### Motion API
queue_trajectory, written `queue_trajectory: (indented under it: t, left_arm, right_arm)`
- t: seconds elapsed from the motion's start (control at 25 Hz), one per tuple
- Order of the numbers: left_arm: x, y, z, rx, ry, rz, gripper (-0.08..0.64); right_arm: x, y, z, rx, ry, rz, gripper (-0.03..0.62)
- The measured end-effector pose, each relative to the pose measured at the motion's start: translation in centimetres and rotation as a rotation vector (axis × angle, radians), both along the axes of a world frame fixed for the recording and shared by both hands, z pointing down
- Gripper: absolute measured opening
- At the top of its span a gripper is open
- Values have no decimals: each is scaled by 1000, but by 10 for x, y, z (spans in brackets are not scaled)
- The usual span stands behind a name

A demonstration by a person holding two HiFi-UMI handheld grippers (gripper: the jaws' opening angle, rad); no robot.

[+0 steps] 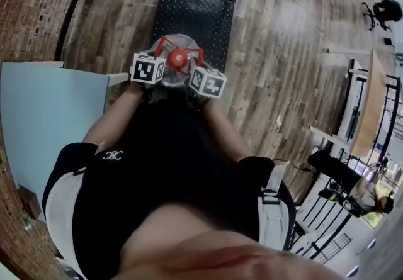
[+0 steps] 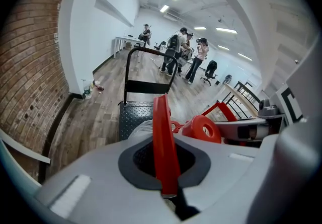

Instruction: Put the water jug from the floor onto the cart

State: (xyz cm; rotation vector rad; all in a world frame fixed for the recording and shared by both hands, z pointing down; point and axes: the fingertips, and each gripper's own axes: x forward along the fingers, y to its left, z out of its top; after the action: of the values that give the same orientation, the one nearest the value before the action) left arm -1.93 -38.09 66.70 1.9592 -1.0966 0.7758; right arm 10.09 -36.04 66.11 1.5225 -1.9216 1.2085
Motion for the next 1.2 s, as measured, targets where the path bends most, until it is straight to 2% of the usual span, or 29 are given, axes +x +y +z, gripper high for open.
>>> queue_trajectory:
  t: [0.24, 0.56, 0.76, 0.96, 1.2]
  left_arm:
    - [-24, -29, 5, -10, -22, -108, 0]
    - [-43, -71, 46, -27, -71, -197, 2]
    - [-53, -100, 76, -11, -98, -218, 2]
    - [-57, -130, 104, 25, -134, -236, 2]
    - [-61, -150, 131, 51, -135, -240, 3]
  right_arm:
    - [-21, -37, 9, -1, -25, -96, 17]
    - [-38, -94, 48, -5, -45, -178, 17]
    - [-48, -130, 75, 15, -17, -227, 17]
    - [-52, -163, 99, 100, -3, -248, 17]
    - [-55, -186, 127, 107, 34, -253, 17]
